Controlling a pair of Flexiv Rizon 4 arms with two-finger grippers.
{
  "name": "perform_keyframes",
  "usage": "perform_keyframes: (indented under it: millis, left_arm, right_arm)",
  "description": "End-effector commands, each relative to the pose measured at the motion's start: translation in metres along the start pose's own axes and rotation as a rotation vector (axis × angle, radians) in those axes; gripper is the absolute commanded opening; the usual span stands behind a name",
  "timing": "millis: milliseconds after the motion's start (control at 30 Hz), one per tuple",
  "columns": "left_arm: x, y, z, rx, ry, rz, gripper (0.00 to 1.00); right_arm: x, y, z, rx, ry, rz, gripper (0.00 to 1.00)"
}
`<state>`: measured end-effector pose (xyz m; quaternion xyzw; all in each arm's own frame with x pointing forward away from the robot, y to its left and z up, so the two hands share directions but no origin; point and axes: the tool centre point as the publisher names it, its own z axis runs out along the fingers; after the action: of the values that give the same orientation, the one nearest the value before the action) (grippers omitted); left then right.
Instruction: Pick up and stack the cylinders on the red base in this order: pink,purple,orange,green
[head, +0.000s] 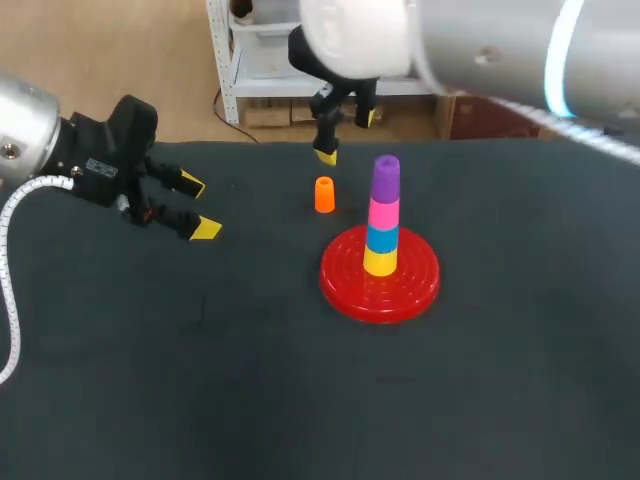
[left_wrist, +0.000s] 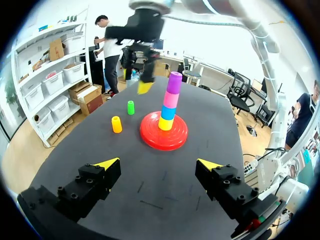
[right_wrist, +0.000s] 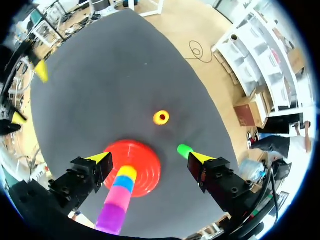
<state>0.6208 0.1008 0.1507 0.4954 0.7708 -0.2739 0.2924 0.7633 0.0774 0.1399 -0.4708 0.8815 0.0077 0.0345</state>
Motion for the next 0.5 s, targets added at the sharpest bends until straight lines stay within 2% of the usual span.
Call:
perform_keyframes:
  millis: [33,200,333,500]
  left_arm:
    - [0.001,0.001,0.001,0.0,0.0,0.001,1.0]
    - [0.001,0.001,0.001,0.0,0.0,0.001,1.0]
    - [0.001,0.001,0.001,0.0,0.0,0.001,1.0]
    - [0.001,0.001,0.001,0.0,0.0,0.001,1.0]
  right_arm:
    - [-0.049,-0.02,0.019,-0.039,0.097,0.026,1.0]
    - [-0.055,-0.024,0.041,-0.031,0.087,0.06,1.0]
    - [-0.059,-0.02,0.06,-0.022,0.11,0.059,1.0]
    - [-0.056,-0.021,0.085,-0.035,0.127,0.079,1.0]
